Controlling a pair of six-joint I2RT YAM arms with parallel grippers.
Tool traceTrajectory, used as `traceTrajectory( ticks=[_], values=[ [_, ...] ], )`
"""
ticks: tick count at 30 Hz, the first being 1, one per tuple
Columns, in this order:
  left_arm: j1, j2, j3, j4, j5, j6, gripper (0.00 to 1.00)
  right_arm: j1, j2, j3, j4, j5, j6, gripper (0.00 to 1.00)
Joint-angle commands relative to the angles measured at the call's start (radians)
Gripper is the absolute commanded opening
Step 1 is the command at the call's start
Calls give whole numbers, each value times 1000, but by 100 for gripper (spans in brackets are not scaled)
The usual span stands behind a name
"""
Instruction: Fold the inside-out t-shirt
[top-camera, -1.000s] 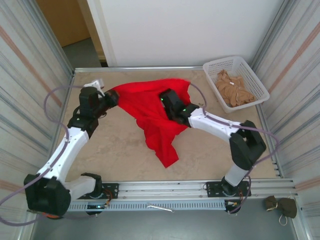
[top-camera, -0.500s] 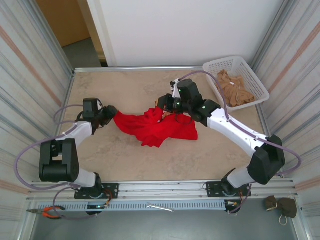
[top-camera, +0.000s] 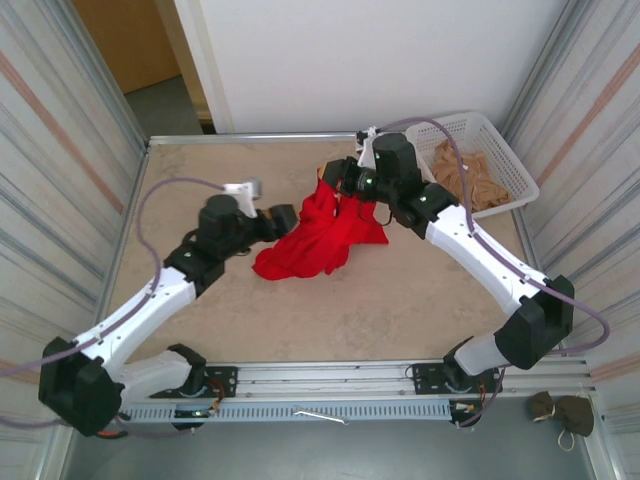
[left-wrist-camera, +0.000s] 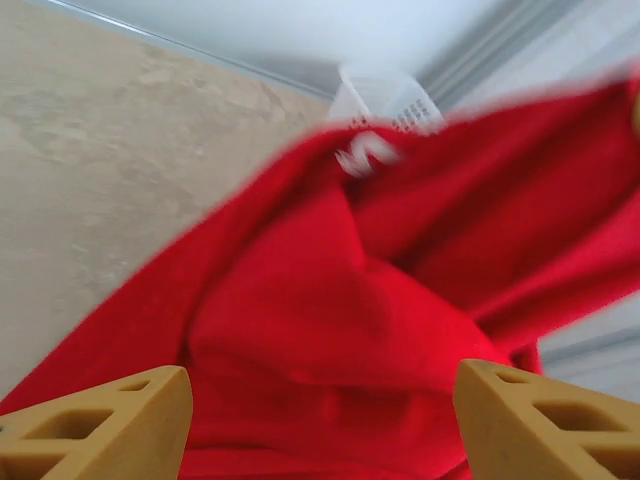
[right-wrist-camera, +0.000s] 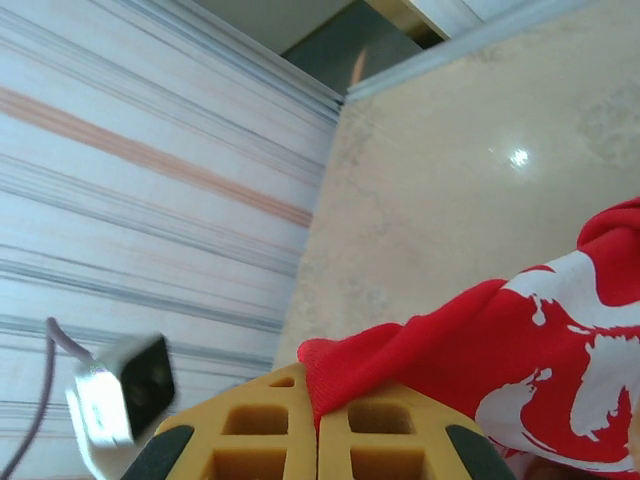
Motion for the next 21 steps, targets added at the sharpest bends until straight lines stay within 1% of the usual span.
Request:
traceTrajectory(
  ticks=[1,2,4,7,10,11,13,16,18,20,21],
  values=[
    [-101,158,69,26,-192,65,70,5,9,67,59,-16,30,0],
    [-129,220,90,36,-203,63,70,6,14,83,56,-11,30,0],
    [-190,324,137,1,-241,79,69,-3,26,131,47,-10,31,0],
    [-262,432,142,-42,-308,96,68,-41,37,250,18,-28,34,0],
    [-251,452,68,-86,-352,67,69,-84,21,346,0,-36,44,0],
    [-234,438,35,-86,-354,61,69,-95,13,362,-3,-34,45,0],
    [-165,382,-39,-83,-328,45,69,-118,-15,361,-5,-35,46,0],
    [-70,244,-115,-71,-271,53,70,-140,-63,286,-1,-37,44,0],
    [-38,144,-127,-76,-240,67,71,-147,-88,217,11,-43,43,0],
    [-29,57,-117,-86,-217,67,71,-149,-109,146,36,-47,42,0],
    [-29,21,-103,-84,-188,62,71,-151,-114,118,45,-50,44,0]
  ],
)
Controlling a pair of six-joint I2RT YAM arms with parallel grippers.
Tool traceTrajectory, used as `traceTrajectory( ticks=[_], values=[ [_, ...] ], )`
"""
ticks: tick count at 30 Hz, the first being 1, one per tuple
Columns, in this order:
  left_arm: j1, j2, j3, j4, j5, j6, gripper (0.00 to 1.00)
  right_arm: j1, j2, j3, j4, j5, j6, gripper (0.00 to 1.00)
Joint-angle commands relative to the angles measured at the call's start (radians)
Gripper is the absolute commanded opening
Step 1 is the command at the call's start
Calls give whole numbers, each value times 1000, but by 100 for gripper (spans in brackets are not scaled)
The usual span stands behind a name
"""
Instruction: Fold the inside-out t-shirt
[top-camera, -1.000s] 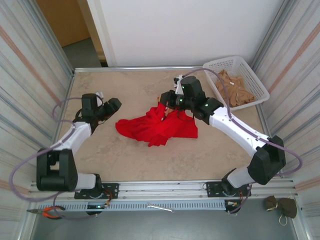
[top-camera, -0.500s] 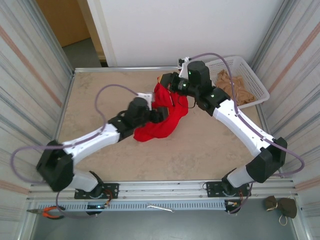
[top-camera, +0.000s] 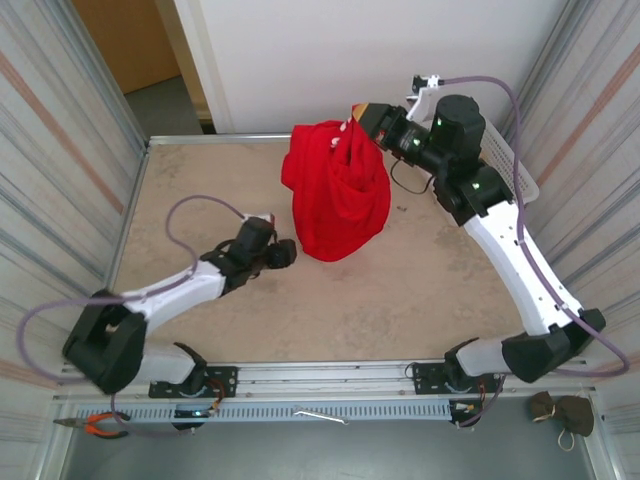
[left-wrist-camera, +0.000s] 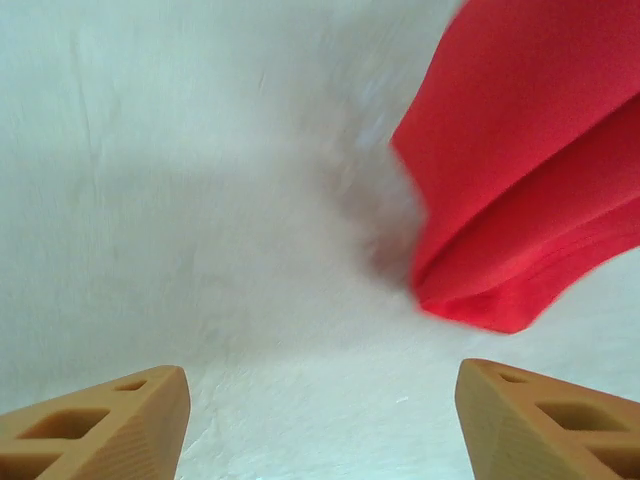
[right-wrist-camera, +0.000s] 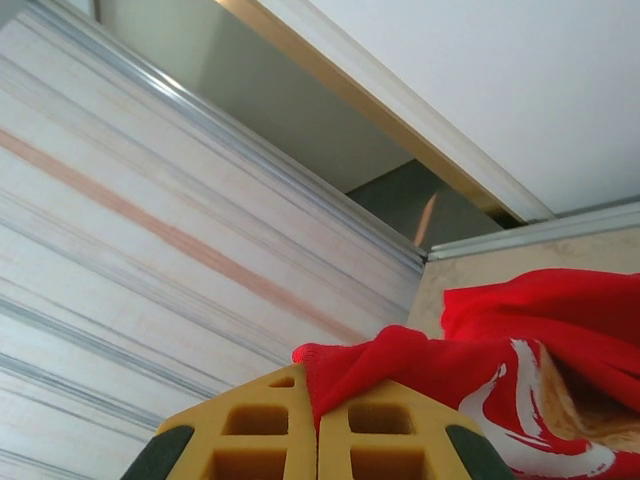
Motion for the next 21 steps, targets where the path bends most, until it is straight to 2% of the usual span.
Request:
traceTrajectory(
  ticks=[1,5,12,21],
  values=[
    [-11,-130,42,30,83,-6,71,-3,-12,-83,48,-24,18,0],
    [-79,-157,107,92,109,-51,72,-1,-13,-139,68,-25,23,0],
    [-209,2,247,148,87,-81,75,24,-12,-143,60,-19,21,0],
    [-192,114,287,116,-41,-103,72,42,-44,-151,48,-8,18,0]
  ],
)
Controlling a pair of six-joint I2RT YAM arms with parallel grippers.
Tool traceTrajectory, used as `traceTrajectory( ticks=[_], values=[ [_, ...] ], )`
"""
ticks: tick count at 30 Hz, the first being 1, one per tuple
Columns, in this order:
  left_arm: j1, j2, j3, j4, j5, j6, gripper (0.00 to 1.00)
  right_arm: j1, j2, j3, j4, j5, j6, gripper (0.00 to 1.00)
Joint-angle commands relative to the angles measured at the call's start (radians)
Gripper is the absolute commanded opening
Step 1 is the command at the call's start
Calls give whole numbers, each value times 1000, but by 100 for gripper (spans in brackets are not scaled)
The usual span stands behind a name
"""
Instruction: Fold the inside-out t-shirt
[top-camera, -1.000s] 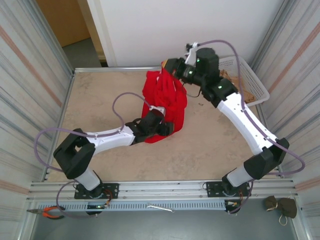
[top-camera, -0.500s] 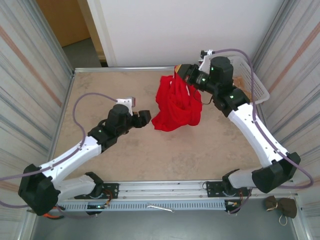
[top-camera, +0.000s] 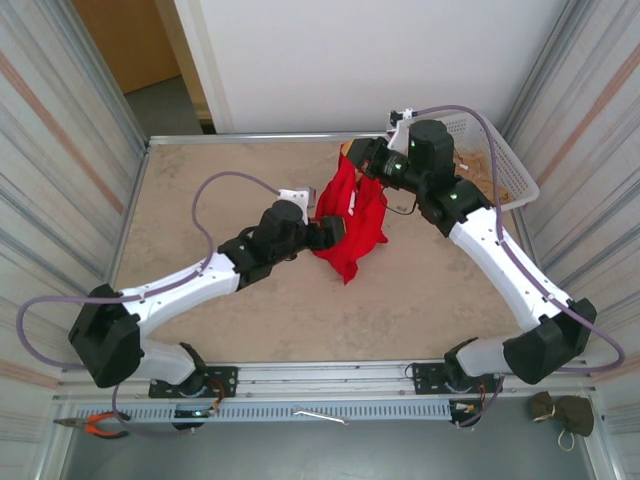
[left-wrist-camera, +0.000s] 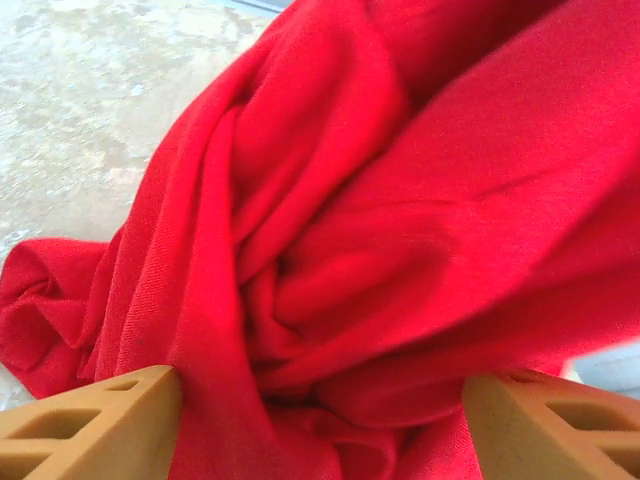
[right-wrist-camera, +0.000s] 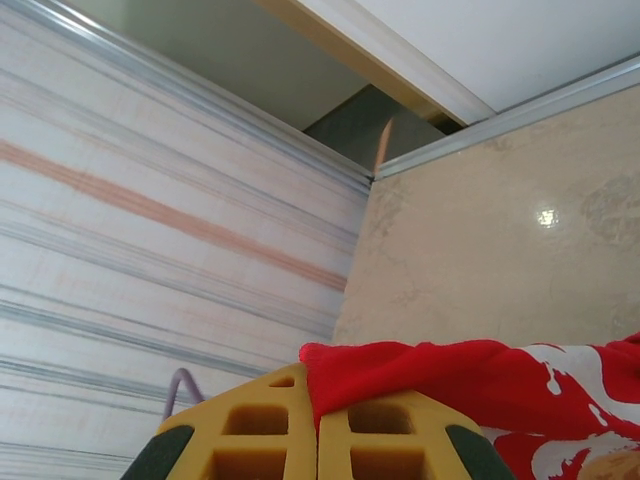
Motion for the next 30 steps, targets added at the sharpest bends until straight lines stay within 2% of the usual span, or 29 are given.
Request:
traceTrajectory(
  ticks=[1,3,5,7,10,11,14,17,21,24,30],
  values=[
    [20,-1,31,-16,-79,-20,71,5,-53,14,42,-3,1,0],
    [33,2,17,-21,-90,-31,66,4,-59,11,40,-1,1,0],
    [47,6,6,-18,-82,-38,57,4,-65,12,40,-6,2,0],
    [59,21,-1,-13,-71,-39,42,5,-68,9,43,-4,4,0],
    [90,48,-2,9,-13,-30,8,-2,-83,-10,40,6,1,0],
    [114,49,4,20,18,-22,0,-12,-90,-26,40,7,1,0],
    [218,3,91,-1,137,13,0,-56,-111,-102,11,58,-43,0],
    [311,-56,276,-59,255,59,0,-119,-81,-215,-9,80,-61,0],
    [400,-77,503,-81,410,68,0,-140,46,-255,18,-22,-40,0],
    [446,-88,576,-99,451,57,0,-132,111,-173,44,-92,-17,0],
    [567,-138,453,-67,485,-9,0,-129,134,200,42,-213,-3,0]
  ],
)
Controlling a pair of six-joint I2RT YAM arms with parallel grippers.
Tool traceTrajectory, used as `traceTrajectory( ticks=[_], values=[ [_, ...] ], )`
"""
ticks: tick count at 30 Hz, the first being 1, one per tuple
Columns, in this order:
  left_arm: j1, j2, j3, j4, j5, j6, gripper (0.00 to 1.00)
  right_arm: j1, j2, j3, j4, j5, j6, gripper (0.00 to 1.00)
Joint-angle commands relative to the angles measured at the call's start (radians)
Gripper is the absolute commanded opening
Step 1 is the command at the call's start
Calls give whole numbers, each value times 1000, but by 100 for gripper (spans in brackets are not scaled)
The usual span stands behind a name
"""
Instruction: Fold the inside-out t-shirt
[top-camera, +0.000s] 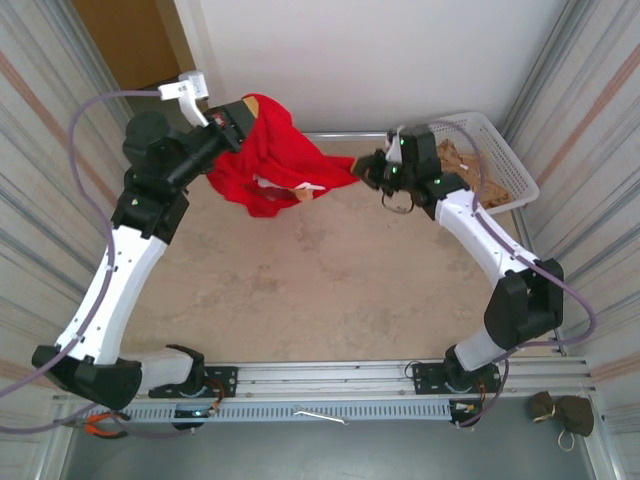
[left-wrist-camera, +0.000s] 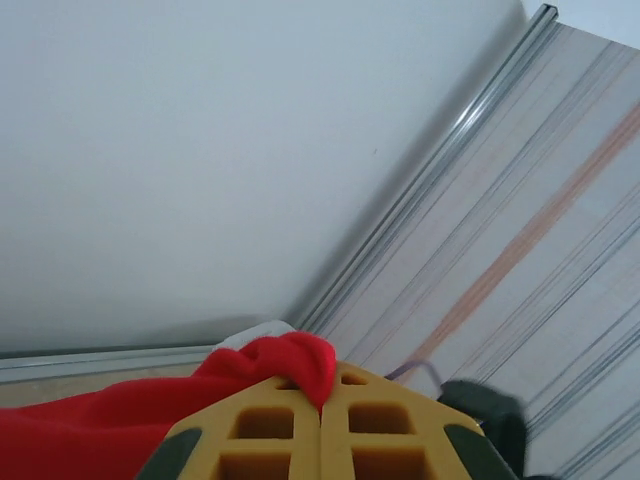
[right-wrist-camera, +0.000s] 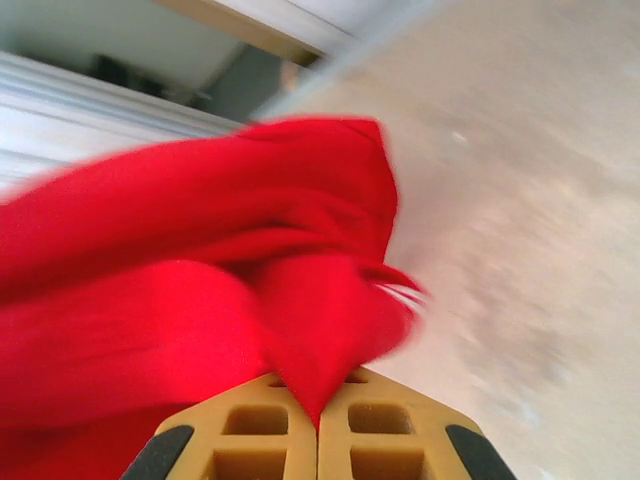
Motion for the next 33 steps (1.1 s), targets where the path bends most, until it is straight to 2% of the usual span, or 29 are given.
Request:
traceTrajectory(
  ticks=[1,3,5,15,18,22,23,24,25,26,27,30,33],
  values=[
    [80,2,-85,19,61,-49,0,-2,-69,226,108,-119,21,0],
    [121,-18,-125,28,79,-64,0,0,-103,260,101,-105,18,0],
    [147,-37,-165,31,93,-68,0,0,-147,218,93,-93,7,0],
    [154,-87,-401,116,174,-111,0,21,-453,-478,286,36,72,0],
    [150,-80,-437,129,218,-109,0,66,-539,-636,235,134,30,0],
    [115,-67,-487,137,295,-89,0,110,-645,-793,21,334,-24,0],
    [97,-66,-500,139,305,-79,0,110,-658,-812,-29,379,-41,13],
    [75,-64,-509,127,312,-63,0,120,-670,-825,-88,429,-73,39],
    [57,-63,-515,114,314,-51,0,139,-681,-826,-139,474,-95,55],
    [33,-62,-522,107,315,-40,0,166,-697,-821,-178,531,-115,65],
    [11,-62,-530,105,312,-33,0,193,-715,-813,-192,554,-140,70],
    [-43,-59,-534,80,310,-15,0,302,-721,-760,-193,584,-228,77],
    [-88,-58,-516,30,304,18,0,417,-643,-677,-173,597,-319,79]
  ],
)
